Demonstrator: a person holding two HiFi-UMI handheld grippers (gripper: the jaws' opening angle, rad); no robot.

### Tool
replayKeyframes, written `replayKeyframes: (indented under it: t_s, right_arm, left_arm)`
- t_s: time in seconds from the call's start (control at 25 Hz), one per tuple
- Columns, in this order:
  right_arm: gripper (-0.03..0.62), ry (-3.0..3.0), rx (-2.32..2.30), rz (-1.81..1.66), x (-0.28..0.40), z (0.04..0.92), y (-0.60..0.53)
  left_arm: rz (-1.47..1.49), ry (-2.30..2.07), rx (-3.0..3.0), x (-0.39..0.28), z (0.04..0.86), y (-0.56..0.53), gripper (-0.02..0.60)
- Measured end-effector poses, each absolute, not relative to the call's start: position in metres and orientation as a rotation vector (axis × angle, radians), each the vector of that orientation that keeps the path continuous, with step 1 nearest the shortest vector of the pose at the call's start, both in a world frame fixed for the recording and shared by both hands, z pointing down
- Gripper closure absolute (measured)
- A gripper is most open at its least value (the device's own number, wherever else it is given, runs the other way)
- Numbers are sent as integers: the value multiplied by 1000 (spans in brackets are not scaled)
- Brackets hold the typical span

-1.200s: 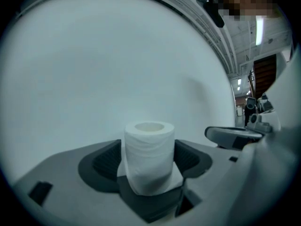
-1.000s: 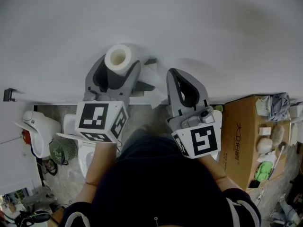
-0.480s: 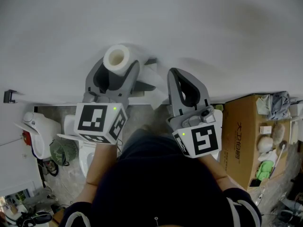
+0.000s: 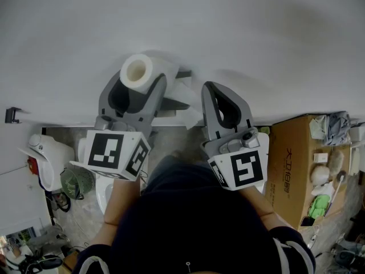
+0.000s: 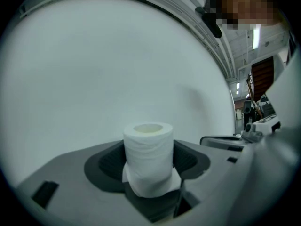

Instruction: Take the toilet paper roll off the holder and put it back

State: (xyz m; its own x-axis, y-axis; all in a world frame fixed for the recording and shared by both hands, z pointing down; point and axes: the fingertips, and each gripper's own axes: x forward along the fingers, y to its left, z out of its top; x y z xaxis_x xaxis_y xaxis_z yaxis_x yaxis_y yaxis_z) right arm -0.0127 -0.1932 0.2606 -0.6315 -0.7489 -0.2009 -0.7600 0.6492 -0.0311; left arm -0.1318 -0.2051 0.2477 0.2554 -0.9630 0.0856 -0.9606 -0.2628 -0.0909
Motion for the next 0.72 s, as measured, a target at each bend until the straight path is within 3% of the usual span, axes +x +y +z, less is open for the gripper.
replayKeyframes:
  t_s: [0.72]
  right_arm:
    - [577,2677,-1217,103,-21,256,-180]
  left_arm:
    - [-149,1944,-2389,-154,224,-181,288]
